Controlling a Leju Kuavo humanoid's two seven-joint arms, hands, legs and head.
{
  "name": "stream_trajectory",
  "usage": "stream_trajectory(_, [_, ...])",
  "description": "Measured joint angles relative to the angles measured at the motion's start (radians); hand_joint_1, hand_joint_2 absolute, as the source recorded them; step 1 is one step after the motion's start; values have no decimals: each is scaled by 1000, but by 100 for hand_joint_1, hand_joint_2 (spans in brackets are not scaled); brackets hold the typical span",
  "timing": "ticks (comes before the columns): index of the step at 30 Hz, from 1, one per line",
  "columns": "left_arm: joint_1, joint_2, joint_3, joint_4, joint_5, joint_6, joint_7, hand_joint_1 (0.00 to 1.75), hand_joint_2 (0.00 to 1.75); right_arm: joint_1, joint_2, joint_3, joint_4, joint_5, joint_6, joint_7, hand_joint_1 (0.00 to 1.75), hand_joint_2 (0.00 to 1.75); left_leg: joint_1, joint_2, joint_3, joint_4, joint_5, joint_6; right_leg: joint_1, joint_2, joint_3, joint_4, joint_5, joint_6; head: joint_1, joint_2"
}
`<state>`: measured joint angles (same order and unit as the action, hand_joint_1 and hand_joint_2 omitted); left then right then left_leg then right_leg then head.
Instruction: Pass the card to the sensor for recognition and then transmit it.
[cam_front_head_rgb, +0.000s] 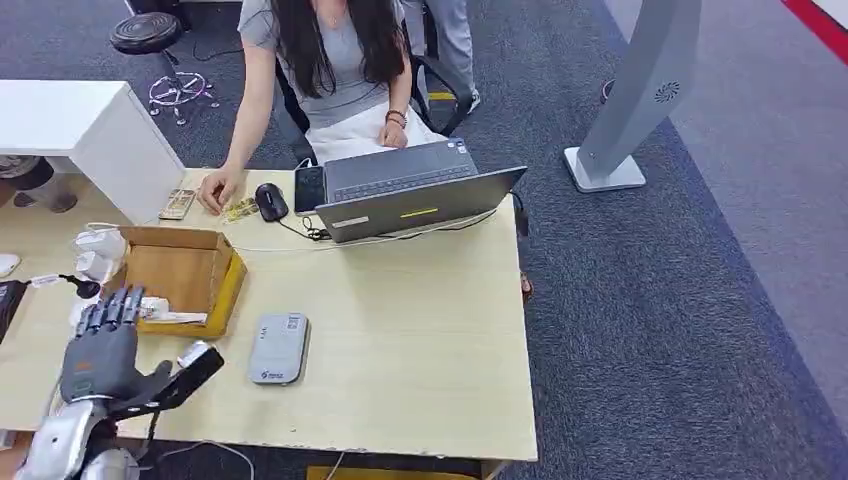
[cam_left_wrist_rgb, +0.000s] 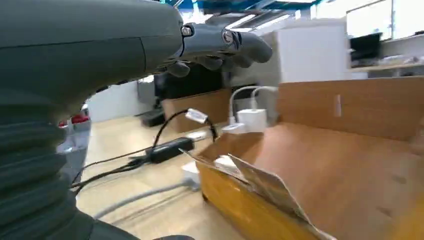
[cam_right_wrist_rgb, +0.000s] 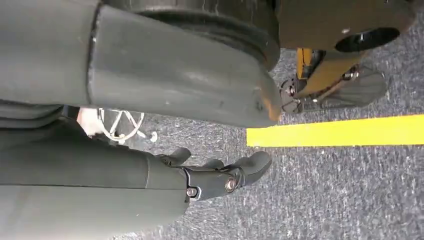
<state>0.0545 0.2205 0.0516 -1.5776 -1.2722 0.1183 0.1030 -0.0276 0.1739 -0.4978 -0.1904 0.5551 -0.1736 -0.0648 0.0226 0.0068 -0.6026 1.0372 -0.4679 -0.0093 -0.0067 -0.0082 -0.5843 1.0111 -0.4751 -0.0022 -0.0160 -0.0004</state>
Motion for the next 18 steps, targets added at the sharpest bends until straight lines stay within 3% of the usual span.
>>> stream_trajectory(3, [-71, 4, 25, 99, -7, 2, -11, 0, 175, -1, 0, 0, 0, 10, 0, 2, 0, 0, 0, 0, 0, 0, 1, 0, 0, 0, 1, 0, 1, 0, 0, 0])
stream_trajectory(7, [-106, 0, 27, 159, -20, 2, -3, 0, 175, -1, 0, 0, 0, 13, 0, 2, 0, 0, -1, 0, 1, 0, 1, 0, 0, 1, 0, 0, 1, 0, 0, 0])
stream_trajectory(18, [-126, -3, 27, 210, -21, 3, 2, 0, 175, -1, 0, 0, 0, 14, 0, 2, 0, 0, -1, 0, 0, 0, 0, 0, 0, 1, 0, -1, 1, 1, 0, 0])
